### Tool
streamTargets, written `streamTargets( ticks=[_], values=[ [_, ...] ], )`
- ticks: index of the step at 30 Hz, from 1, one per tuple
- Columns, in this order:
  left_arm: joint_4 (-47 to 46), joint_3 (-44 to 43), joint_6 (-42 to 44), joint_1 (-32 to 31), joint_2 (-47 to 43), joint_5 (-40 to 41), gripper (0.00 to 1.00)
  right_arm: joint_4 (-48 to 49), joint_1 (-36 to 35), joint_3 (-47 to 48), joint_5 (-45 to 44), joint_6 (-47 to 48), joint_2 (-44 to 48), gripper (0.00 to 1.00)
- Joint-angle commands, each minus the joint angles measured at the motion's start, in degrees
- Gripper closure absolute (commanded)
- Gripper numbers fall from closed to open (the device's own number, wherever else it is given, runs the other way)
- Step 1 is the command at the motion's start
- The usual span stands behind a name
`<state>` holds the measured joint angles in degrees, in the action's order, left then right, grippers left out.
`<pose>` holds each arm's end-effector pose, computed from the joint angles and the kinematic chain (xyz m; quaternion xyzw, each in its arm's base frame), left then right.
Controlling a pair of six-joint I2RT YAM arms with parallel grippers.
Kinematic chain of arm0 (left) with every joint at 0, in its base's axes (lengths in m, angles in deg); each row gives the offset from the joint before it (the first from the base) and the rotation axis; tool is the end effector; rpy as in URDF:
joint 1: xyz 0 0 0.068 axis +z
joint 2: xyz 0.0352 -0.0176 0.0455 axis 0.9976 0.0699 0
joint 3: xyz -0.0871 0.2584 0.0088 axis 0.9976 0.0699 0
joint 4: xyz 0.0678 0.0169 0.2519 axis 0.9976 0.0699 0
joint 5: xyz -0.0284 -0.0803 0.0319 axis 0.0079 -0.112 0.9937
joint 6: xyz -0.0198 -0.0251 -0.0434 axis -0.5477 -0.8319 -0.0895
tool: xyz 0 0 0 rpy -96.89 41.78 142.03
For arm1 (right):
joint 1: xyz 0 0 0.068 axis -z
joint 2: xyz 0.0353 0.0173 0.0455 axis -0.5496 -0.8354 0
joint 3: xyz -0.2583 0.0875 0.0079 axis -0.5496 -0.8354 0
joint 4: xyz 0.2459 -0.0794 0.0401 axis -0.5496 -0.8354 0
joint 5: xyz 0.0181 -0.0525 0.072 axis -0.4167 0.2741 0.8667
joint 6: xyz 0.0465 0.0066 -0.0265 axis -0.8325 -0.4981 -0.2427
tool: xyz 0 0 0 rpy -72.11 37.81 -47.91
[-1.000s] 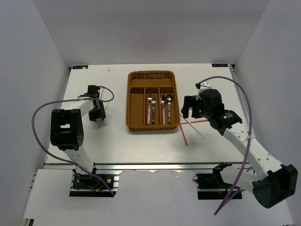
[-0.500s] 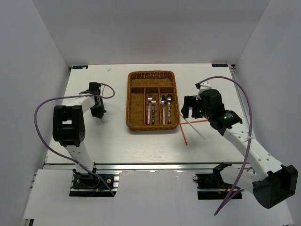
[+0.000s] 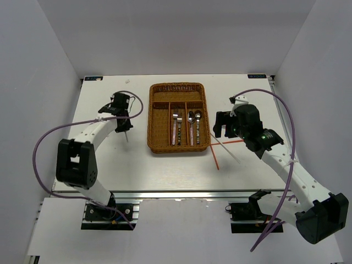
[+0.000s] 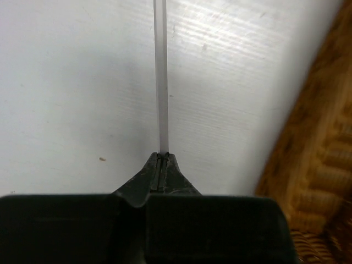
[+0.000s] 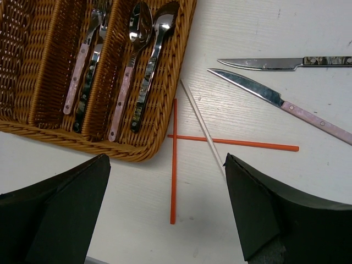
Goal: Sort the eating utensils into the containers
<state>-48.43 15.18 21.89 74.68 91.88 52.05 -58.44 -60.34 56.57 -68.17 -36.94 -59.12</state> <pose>0.3230 -0.0553 0.2163 -0.1198 0.9612 0.0591 0.2412 0.2119 0.1028 0.3165 -0.0762 0.8661 0.1152 0.4804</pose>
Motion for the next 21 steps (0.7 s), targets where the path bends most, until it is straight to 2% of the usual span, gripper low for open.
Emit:
streamTargets(
  ticks=[1,7,12,21],
  values=[
    [-0.36,-2.22,-3.35,-2.91,-6.58,2.11,1.0,-0.18,0.29,1.79,-2.11,0.52,-0.33,0.11],
    [-1.41,-7.32,-6.69,-10.9,-6.24,-3.24,1.0,-1.41,0.28,3.63,-3.96,-0.19,-0.95,0.11],
    [-4.32,-10.92,-7.75,-17.07,-1.06,-4.22,1.0,-2.29,0.29,4.78,-5.01,-0.72,-0.95,0.11],
    [-7.13,-10.14,-7.49,-19.62,6.94,-5.27,1.0,-3.34,0.28,4.25,-6.16,-0.54,-0.16,0.11]
  ],
)
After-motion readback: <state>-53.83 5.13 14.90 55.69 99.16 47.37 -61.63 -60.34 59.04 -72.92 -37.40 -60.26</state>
